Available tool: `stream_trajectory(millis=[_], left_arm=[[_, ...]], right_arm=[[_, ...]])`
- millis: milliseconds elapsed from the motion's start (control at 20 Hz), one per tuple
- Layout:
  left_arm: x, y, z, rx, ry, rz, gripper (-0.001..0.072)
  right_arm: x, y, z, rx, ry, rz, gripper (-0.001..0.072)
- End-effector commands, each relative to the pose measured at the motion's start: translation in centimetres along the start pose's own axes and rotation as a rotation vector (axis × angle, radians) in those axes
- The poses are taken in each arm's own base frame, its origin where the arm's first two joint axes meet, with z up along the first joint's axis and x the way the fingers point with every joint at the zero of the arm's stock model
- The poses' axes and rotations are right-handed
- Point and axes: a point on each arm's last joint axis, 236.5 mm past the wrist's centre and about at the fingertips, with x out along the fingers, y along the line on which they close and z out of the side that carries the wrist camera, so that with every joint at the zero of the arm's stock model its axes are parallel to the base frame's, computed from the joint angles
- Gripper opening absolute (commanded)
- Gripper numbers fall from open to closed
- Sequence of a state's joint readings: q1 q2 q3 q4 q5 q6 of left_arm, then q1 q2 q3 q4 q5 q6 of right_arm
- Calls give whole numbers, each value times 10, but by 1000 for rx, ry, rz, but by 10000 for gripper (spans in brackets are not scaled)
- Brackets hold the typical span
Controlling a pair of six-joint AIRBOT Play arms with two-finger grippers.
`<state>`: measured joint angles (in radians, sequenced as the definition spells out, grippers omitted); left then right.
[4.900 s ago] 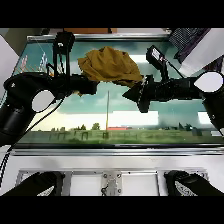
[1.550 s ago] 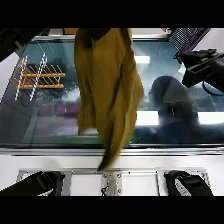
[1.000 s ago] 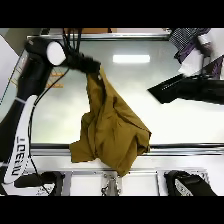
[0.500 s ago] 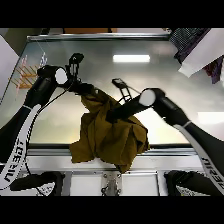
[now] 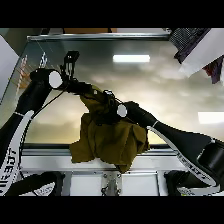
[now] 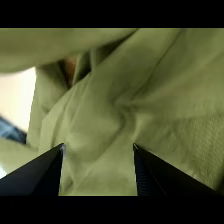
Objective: Fold the clothes and pants, and hang the long-sleeved shirts on hangers.
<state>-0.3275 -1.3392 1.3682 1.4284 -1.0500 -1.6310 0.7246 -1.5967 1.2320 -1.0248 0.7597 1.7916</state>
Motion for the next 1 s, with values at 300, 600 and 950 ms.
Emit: stream_trajectory(millis=[300,600,950], left_arm=[[-16,-4,2,44,-20,-11,18],[-204,-53,71,155,-397,-86,18],[-313,-119,10,352,-461,-222,18]], right_arm=[[-7,-14,10,-74,-9,-58,13],[-274,-25,72,-283,-182,-308,12],[-449,-17,10,-184,-413,-448,11]])
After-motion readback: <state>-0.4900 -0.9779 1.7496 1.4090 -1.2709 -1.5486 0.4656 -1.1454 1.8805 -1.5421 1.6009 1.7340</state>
